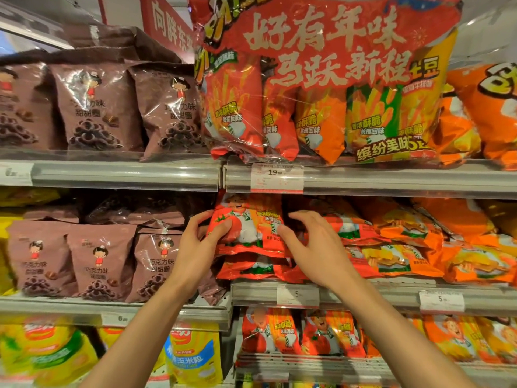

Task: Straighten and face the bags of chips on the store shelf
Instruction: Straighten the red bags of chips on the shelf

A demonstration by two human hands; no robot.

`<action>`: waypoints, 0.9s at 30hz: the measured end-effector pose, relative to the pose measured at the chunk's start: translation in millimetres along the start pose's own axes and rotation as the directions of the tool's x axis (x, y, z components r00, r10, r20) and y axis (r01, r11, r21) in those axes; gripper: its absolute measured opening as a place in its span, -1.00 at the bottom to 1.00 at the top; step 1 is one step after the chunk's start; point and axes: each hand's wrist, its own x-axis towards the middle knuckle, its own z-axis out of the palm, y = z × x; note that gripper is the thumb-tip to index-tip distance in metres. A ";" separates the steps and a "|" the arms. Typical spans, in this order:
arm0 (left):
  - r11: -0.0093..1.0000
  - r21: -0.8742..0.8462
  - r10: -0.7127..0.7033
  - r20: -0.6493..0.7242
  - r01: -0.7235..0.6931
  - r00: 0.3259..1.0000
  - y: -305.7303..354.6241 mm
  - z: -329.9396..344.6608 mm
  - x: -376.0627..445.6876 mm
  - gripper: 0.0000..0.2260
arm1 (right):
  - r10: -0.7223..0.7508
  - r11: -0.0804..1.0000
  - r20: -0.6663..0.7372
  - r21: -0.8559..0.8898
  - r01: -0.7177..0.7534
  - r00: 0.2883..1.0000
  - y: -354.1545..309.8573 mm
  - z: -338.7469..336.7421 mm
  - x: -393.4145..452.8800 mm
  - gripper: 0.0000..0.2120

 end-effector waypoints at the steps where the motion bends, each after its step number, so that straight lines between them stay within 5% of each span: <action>1: 1.000 -0.012 0.004 0.004 -0.004 1.000 0.5 -0.8 -4.0 -0.58 | 0.042 0.996 0.043 0.081 -0.045 0.998 -5.6 4.8 -1.5 -0.40; 8: 0.995 0.094 0.034 0.108 -0.044 0.994 -8.1 -15.9 -28.5 -0.46 | 0.311 0.819 0.263 0.414 -0.398 0.913 -19.8 23.6 2.5 -0.17; 13: 0.976 0.216 -0.037 0.166 0.000 0.985 -5.6 -21.7 -30.3 -0.25 | 0.291 0.795 0.211 0.489 -0.359 0.933 -20.0 29.6 -11.8 -0.33; 18: 0.945 0.327 -0.074 0.118 0.032 0.990 -1.2 -10.5 -25.1 -0.48 | 0.264 0.809 0.152 0.502 -0.305 0.952 -25.1 28.9 -28.1 -0.34; 22: 0.946 0.321 -0.065 0.063 0.042 0.996 -4.0 -9.4 -26.8 -0.36 | 0.245 0.826 0.140 0.488 -0.282 0.959 -31.1 31.2 -36.4 -0.30; 27: 0.963 0.268 0.006 -0.064 0.011 0.998 -4.7 -29.4 -29.2 -0.67 | 0.163 0.858 0.160 0.464 -0.220 0.973 -50.3 43.5 -34.2 -0.35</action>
